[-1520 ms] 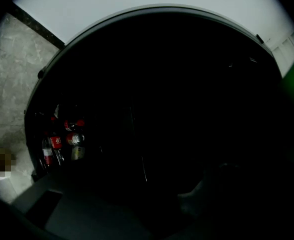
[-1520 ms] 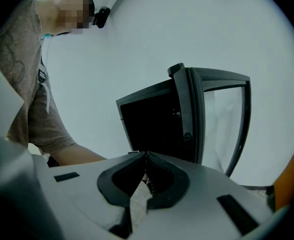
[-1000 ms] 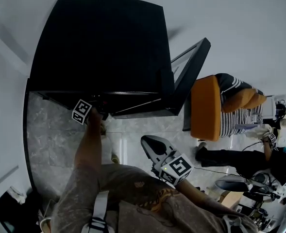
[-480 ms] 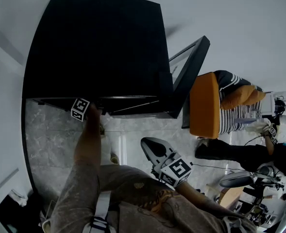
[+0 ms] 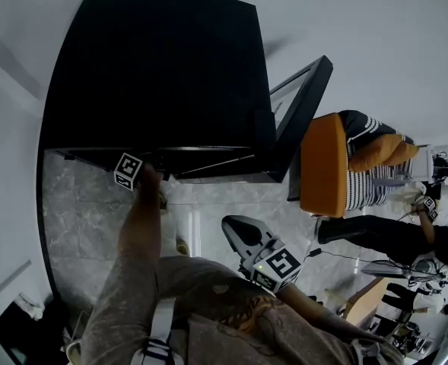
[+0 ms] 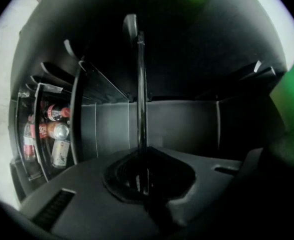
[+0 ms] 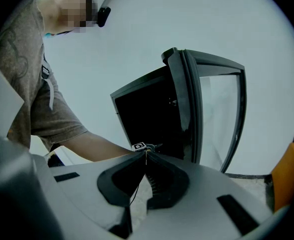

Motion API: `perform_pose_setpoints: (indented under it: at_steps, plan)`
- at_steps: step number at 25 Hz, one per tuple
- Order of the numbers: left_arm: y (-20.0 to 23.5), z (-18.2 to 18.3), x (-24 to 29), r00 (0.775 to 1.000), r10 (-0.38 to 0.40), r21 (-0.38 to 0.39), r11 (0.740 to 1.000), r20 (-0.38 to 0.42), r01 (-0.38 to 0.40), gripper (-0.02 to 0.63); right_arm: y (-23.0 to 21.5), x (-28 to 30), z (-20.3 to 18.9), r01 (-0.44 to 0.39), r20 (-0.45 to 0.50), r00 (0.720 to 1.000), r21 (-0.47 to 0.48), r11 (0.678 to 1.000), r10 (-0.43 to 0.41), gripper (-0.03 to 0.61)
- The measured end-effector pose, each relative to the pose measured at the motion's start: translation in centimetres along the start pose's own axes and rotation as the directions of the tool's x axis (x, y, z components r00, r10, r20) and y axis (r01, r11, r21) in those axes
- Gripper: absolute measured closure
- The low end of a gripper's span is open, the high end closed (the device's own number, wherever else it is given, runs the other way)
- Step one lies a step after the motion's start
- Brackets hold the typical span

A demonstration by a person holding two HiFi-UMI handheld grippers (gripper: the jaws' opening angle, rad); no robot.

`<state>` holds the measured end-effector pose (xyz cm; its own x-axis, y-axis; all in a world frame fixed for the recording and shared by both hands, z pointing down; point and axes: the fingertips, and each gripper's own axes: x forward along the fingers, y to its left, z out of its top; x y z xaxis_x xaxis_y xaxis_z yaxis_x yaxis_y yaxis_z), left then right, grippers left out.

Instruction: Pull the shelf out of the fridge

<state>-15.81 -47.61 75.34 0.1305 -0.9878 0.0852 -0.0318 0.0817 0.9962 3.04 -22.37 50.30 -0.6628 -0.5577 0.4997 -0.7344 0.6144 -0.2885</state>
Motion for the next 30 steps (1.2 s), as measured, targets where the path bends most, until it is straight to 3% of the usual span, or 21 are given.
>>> perform_pose_setpoints:
  at_steps: [15,30]
  plan:
    - [0.5,-0.9,-4.7,1.0,-0.018,-0.032,0.999,-0.003,0.018,0.597,1.8,-0.7,-0.6,-0.029,0.012,1.0,-0.006,1.0,0.029,0.557]
    - [0.4,-1.8,-11.1,1.0,0.026,-0.033,0.999,0.0,-0.026,0.597,3.0,-3.3,-0.4,-0.031,0.064,0.997,-0.052,0.998,0.035,0.557]
